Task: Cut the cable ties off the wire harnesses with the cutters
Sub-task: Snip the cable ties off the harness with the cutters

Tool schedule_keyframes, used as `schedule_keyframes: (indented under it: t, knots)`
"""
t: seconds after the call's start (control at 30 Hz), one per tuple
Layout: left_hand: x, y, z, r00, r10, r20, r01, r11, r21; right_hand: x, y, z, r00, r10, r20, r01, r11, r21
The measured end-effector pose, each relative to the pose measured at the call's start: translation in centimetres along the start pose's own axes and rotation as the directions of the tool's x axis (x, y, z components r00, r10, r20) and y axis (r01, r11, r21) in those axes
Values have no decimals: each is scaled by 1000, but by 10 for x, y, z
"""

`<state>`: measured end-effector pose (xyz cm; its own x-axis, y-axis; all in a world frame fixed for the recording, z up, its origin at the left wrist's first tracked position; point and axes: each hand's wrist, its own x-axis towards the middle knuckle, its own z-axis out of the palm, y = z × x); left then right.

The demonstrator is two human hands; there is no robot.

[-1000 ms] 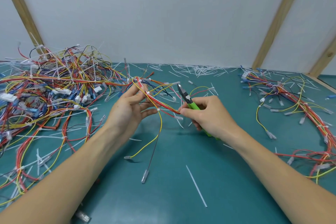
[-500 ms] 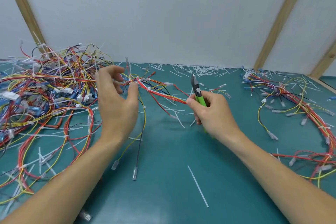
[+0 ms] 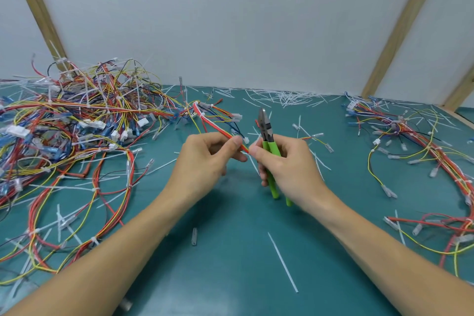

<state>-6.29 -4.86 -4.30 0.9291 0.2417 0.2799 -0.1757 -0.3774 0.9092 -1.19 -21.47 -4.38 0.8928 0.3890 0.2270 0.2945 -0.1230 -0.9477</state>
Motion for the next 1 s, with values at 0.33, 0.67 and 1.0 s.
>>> schedule_keyframes:
  t: [0.33, 0.67, 1.0]
  knots:
    - [4, -4, -5, 989, -146, -33, 141, 981, -135, 6, 5, -30, 963, -232, -138, 60, 683, -728]
    - [5, -8, -5, 978, -210, 14, 208, 958, -195, 3, 1, -28, 952, -307, 21, 165, 453, -876]
    - [5, -11, -4, 977, -209, 35, 211, 953, -217, 3, 3, -27, 965, -262, 18, 146, 477, -867]
